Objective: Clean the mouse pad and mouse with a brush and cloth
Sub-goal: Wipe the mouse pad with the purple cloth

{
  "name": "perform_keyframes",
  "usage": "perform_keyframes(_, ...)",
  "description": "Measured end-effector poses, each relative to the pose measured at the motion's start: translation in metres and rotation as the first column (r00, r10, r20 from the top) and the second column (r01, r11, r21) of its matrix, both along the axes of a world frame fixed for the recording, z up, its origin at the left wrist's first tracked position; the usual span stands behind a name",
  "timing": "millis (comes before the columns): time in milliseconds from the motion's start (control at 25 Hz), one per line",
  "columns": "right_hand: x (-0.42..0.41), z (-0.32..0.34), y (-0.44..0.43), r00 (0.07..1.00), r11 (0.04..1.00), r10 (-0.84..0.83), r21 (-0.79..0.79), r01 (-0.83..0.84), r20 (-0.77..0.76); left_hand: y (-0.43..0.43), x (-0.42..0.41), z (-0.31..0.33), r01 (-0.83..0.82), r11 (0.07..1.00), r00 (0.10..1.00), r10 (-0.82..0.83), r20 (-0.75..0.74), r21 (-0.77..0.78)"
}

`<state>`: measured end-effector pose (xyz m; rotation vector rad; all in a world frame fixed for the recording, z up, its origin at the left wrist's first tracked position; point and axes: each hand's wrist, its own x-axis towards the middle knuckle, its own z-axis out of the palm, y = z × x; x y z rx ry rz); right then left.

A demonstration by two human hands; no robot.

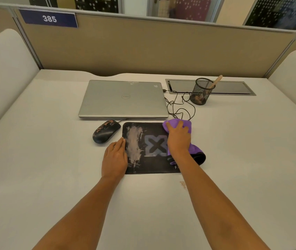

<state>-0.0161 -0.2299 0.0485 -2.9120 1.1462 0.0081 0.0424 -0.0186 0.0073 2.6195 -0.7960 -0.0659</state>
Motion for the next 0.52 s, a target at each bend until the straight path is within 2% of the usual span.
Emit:
perform_keyframes(120, -0.003, 0.003, 0.047, 0.987, 0.987, 0.157, 0.034, -0.158, 0.043, 0.000, 0.000, -0.001, 0.002, 1.000, 1.000, -0.002, 0.016, -0.012)
perform_keyframes(240, 0.002, -0.002, 0.106, 0.920, 0.920, 0.390, 0.018, -0.391, 0.039, 0.000, -0.001, 0.002, 0.020, 0.999, 0.999, -0.018, 0.040, -0.047)
perform_keyframes(320, 0.016, -0.007, 0.113, 0.915, 0.916, 0.402, 0.005, -0.402, 0.031, 0.000, -0.002, 0.003, 0.020, 0.997, 0.999, -0.016, 0.047, -0.071)
perform_keyframes(520, 0.054, -0.004, 0.083, 0.936, 0.935, 0.352, -0.054, -0.350, 0.031, -0.001, 0.000, -0.001, -0.016, 1.000, 1.000, 0.016, 0.026, -0.011)
